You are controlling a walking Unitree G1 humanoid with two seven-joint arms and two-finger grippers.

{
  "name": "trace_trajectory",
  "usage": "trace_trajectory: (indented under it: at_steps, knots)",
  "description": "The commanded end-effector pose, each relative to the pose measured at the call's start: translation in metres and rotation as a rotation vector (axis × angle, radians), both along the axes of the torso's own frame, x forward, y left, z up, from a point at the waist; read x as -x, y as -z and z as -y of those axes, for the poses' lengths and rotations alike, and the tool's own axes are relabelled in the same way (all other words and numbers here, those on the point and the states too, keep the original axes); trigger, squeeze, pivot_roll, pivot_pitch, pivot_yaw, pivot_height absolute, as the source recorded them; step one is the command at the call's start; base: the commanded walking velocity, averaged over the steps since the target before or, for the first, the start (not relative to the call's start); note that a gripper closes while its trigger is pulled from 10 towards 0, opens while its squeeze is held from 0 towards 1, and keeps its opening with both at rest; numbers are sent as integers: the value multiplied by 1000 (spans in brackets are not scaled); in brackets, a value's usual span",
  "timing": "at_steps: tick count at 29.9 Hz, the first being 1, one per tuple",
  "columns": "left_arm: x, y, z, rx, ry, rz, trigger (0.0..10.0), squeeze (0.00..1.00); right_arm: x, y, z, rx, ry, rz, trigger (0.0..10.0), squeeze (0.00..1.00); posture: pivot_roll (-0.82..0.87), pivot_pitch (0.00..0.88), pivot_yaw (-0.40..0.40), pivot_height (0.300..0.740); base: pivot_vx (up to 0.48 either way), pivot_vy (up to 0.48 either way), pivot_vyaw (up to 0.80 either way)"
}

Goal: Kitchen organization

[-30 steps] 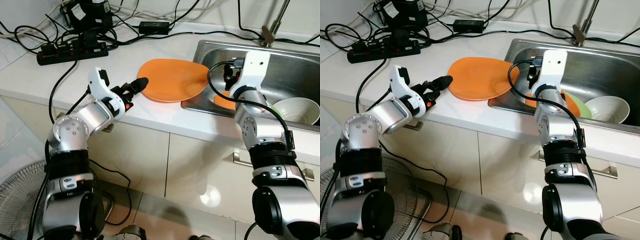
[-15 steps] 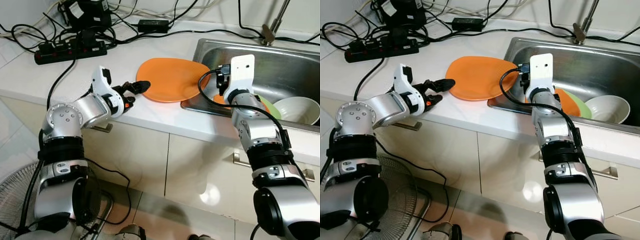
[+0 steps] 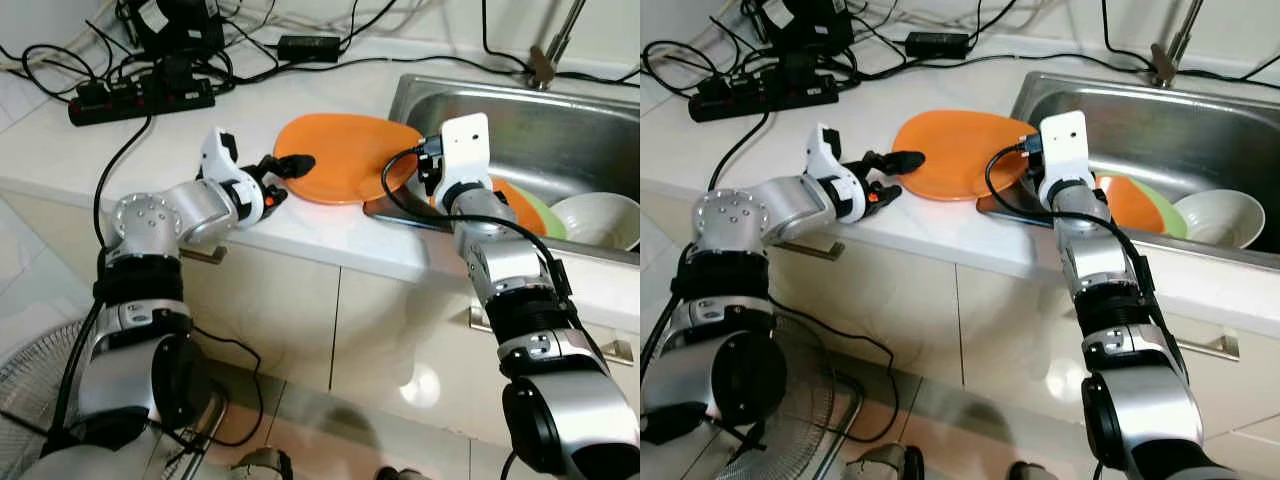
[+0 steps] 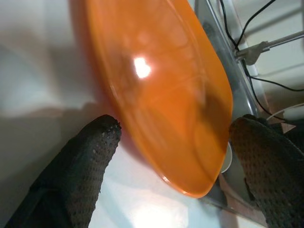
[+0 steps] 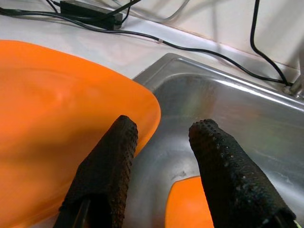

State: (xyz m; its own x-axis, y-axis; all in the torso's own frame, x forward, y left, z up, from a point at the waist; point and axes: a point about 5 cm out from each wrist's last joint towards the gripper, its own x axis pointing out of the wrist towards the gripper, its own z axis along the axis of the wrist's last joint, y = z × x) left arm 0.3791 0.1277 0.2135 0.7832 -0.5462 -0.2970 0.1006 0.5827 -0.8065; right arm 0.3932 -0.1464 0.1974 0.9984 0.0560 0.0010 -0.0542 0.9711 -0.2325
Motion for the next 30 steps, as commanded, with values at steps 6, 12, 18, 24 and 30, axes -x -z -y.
trace_trajectory:
  at_steps: [6, 12, 18, 24, 30]
  knots:
    - [-9, 1, 12, -14, -24, -37, 10000, 0, -1, -7, -12, -3, -43, 19, 10000, 0, 133, 132, 51, 740, 0, 0, 0]
    - [-18, 3, 19, -1, -88, -45, 10000, 0, 0, -8, -16, -10, -54, 25, 10000, 0, 120, 132, 55, 740, 0, 0, 0]
    - [-23, 4, 33, 35, -117, -46, 10000, 0, 1, -8, -17, -21, -59, 26, 10000, 0, 112, 134, 55, 740, 0, 0, 0]
    - [-22, 8, 55, 72, -79, -75, 10000, 0, 2, -9, -19, -38, -66, 28, 10000, 0, 105, 136, 56, 740, 0, 0, 0]
    - [-22, 13, 64, 79, -90, -84, 10000, 0, 2, -11, -21, -57, -73, 32, 10000, 0, 97, 137, 56, 740, 0, 0, 0]
